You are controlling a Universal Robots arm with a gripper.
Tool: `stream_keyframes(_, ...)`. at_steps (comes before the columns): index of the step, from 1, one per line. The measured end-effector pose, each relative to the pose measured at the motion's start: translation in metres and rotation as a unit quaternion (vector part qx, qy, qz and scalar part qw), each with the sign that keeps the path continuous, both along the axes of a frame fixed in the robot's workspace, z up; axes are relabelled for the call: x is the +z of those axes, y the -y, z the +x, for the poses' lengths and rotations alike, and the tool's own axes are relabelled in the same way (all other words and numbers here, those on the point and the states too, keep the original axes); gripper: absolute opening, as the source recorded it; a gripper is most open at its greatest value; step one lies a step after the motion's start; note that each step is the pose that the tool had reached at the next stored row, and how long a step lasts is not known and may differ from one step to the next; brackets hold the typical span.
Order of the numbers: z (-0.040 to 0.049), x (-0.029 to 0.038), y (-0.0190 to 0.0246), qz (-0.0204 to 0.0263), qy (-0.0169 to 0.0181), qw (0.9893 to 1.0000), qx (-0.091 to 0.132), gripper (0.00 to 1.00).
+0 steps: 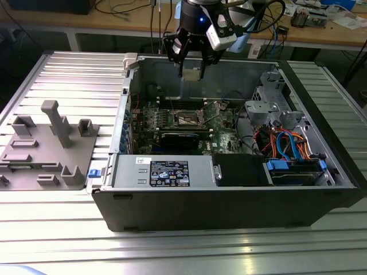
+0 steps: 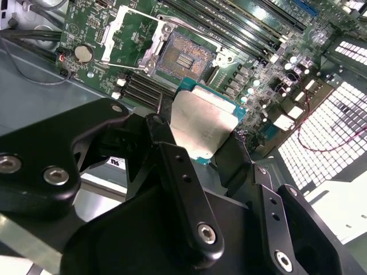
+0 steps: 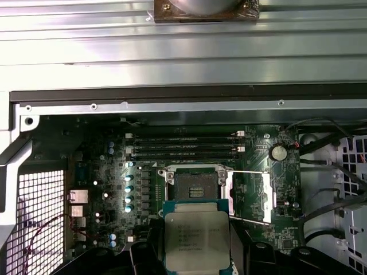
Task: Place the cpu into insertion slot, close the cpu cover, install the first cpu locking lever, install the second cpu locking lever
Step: 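Place the cpu into insertion slot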
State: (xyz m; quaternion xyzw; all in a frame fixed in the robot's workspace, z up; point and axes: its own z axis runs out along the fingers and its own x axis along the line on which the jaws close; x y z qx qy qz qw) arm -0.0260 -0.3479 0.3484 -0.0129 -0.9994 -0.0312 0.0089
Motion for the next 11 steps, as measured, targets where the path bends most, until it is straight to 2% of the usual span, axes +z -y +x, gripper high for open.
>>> stream_keyframes(11,0.0000,-0.0017,0.0000,0.0000,0.0000,1.0000,0.000,0.55)
